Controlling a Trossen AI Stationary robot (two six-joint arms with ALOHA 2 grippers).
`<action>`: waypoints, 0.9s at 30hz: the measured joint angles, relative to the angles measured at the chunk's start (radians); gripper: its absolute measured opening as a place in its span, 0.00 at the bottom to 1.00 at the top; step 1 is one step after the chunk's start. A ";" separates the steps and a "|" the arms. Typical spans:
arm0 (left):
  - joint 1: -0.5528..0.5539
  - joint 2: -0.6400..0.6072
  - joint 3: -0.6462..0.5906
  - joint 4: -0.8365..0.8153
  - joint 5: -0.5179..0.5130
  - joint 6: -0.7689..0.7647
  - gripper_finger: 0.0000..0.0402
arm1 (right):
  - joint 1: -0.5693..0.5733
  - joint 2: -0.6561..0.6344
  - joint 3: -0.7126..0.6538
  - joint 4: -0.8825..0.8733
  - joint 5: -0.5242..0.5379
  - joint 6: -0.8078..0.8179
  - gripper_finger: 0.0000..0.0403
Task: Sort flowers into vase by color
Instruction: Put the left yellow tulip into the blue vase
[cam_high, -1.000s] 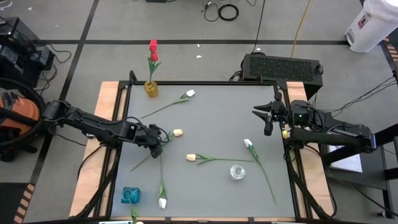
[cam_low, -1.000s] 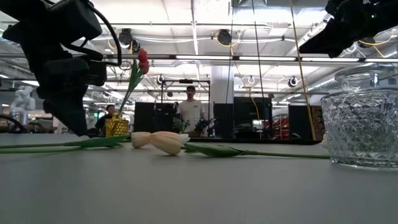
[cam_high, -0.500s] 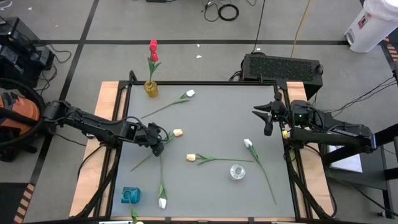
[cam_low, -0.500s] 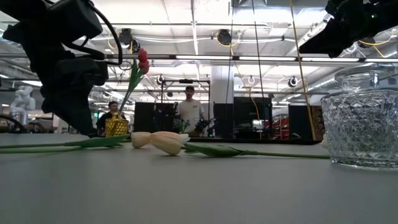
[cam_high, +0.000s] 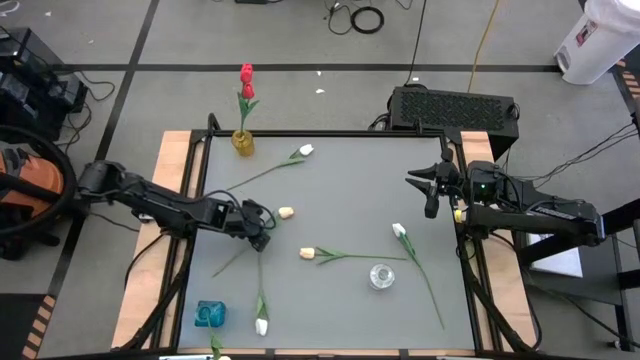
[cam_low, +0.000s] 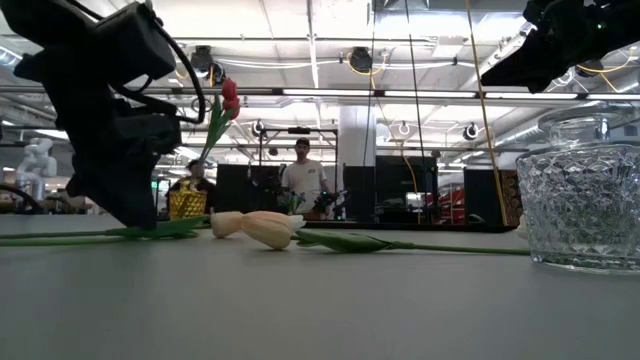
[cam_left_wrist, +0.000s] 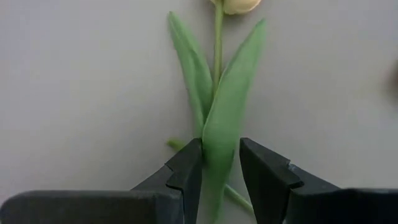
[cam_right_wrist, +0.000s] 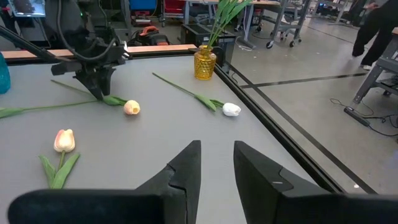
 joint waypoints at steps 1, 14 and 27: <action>0.000 0.007 0.000 0.001 0.000 0.000 0.29 | 0.000 0.000 0.000 0.000 0.000 0.000 0.21; 0.000 0.026 0.002 0.008 0.003 0.040 0.29 | 0.000 0.000 0.000 0.000 0.000 0.000 0.21; 0.000 0.026 0.001 -0.004 0.020 0.078 0.21 | 0.000 0.000 0.000 0.000 0.000 0.000 0.21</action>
